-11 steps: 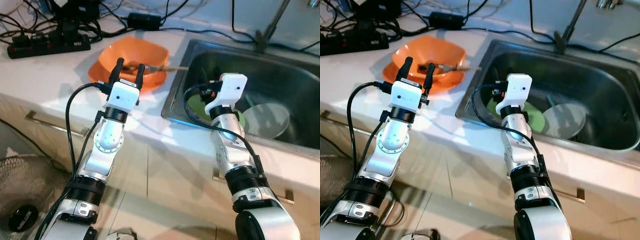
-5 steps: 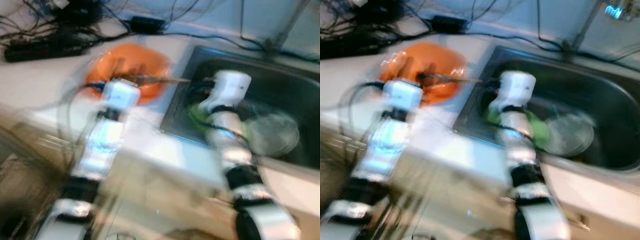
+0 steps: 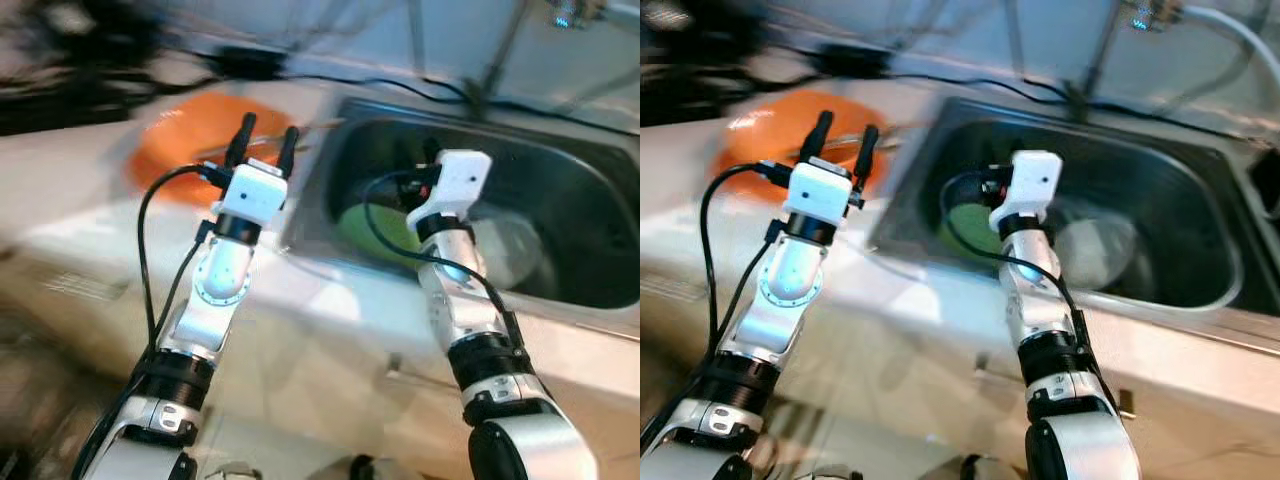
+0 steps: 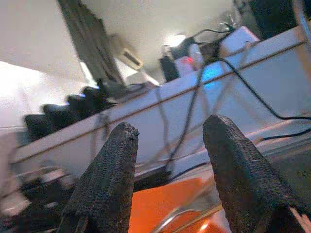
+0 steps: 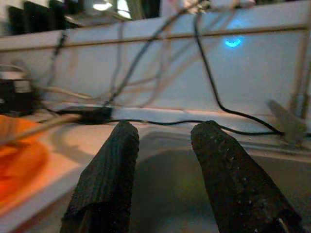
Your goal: Kitchen organization
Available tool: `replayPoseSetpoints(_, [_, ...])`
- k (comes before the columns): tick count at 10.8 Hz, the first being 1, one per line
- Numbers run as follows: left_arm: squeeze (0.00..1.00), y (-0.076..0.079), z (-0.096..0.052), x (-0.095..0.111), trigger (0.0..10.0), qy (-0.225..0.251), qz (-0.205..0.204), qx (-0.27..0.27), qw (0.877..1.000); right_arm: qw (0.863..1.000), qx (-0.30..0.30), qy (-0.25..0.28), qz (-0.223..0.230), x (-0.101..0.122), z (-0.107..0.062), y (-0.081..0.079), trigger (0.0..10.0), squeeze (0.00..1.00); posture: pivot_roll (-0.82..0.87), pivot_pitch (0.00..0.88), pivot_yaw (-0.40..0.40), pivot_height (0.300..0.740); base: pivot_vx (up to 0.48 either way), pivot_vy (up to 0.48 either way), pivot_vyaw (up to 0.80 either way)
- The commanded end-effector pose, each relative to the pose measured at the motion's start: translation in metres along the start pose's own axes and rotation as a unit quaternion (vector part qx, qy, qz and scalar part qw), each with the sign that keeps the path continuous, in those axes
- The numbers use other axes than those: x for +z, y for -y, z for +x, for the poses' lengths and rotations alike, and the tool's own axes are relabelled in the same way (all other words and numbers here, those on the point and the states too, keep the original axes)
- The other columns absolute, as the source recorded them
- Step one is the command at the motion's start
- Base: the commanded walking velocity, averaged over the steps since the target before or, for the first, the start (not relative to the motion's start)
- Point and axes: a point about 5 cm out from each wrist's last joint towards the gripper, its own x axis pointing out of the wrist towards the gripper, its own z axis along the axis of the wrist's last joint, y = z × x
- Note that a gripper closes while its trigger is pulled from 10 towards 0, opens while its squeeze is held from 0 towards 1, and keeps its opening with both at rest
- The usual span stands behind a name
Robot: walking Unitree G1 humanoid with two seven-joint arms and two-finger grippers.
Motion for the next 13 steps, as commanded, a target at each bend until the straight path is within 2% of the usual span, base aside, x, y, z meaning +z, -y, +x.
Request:
replayPoseSetpoints(1, [0.00,0.001,-0.001,0.001,10.0,0.002,-0.001,0.002,1.000,1.000,-0.007,0.011,-0.001,0.005,0.002,0.005,10.0,0.00,0.13,0.093,-0.046,0.740,0.000,0.000,0.00])
replayPoseSetpoints(10, [0.00,0.000,-0.002,-0.003,10.0,-0.013,-0.004,0.004,1.000,1.000,-0.005,0.004,-0.003,0.002,0.001,0.005,10.0,0.00,0.13,0.093,-0.048,0.740,0.000,0.000,0.00])
replayPoseSetpoints(13, [0.00,-0.005,-0.002,-0.010,10.0,-0.033,-0.002,0.015,0.999,1.000,0.002,0.002,-0.012,0.001,0.002,0.004,10.0,0.00,0.13,0.090,-0.050,0.740,0.000,0.000,0.00])
